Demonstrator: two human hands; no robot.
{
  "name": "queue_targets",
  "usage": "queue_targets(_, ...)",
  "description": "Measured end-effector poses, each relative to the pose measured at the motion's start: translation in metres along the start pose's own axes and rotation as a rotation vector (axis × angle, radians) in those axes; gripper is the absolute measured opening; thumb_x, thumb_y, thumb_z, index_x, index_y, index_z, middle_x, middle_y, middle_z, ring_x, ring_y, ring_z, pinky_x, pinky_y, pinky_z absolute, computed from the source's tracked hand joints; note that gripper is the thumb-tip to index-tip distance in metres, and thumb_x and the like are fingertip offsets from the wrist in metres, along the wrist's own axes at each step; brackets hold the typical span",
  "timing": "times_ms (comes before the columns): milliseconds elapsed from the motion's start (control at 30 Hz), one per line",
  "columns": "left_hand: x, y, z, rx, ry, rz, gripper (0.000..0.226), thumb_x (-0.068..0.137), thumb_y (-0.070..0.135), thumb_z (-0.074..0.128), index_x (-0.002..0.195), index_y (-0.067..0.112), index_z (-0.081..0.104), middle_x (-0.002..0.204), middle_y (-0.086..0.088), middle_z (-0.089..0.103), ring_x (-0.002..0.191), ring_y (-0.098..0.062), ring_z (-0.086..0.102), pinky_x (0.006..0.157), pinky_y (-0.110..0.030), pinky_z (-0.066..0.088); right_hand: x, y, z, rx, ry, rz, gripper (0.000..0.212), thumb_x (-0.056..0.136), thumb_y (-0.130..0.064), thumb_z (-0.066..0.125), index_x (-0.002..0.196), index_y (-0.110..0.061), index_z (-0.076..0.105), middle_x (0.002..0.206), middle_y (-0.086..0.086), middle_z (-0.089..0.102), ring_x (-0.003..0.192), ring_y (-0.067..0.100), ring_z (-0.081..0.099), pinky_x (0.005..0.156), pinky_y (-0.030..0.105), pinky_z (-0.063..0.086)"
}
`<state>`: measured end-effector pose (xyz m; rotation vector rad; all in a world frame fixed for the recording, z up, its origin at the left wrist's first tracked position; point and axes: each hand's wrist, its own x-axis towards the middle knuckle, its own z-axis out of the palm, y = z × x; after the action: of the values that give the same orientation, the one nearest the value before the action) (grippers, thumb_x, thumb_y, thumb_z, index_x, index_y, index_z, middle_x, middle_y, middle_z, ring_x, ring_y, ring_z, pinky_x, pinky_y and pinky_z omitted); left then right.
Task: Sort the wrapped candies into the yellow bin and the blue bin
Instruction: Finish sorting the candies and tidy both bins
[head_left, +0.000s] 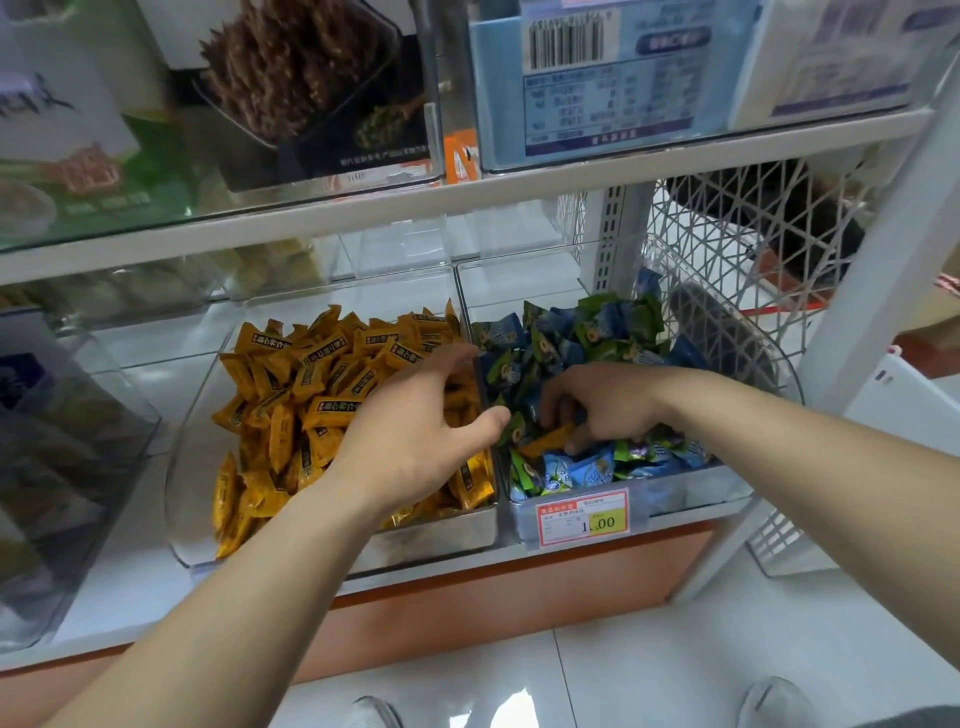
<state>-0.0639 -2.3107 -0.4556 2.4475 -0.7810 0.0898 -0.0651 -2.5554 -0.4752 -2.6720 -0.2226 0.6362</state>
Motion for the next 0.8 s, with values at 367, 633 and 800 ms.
queue_targets(367,0.003,0.041,-0.007,-0.018,0.174,0.201,0.044,0.090,0.052,0.057,0.130,0.034,0.057,0.117,0.010,0.068,0.106,-0.011,0.061,0.087,-0.037,0.053,-0.054,-0.027,-0.023,0.764,0.493,-0.314,0.014,0.089,-0.012,0.073,0.098,-0.023,0.072,0.087,0.001,0.077,0.085,0.016,0.072,0.079,0.029,0.055)
queue_targets(633,0.005,-0.005,-0.036,0.274,0.274,-0.068,0.043,0.089,0.049,0.062,0.127,0.028,0.062,0.130,0.000,0.061,0.119,-0.026,0.052,0.091,-0.037,0.045,-0.050,-0.025,-0.007,0.011,-0.136,-0.122,0.024,0.101,-0.034,0.052,0.115,-0.031,0.071,0.107,-0.023,0.068,0.095,-0.001,0.063,0.086,0.021,0.047)
queue_targets(800,-0.006,0.003,-0.016,0.257,0.079,-0.017,0.073,0.076,0.078,0.043,0.133,0.034,0.054,0.137,0.008,0.056,0.127,-0.019,0.045,0.097,-0.035,0.043,-0.022,-0.015,-0.002,-0.134,-0.334,0.019,0.038,0.095,-0.043,0.061,0.132,-0.034,0.061,0.134,-0.014,0.057,0.119,0.011,0.052,0.099,0.030,0.042)
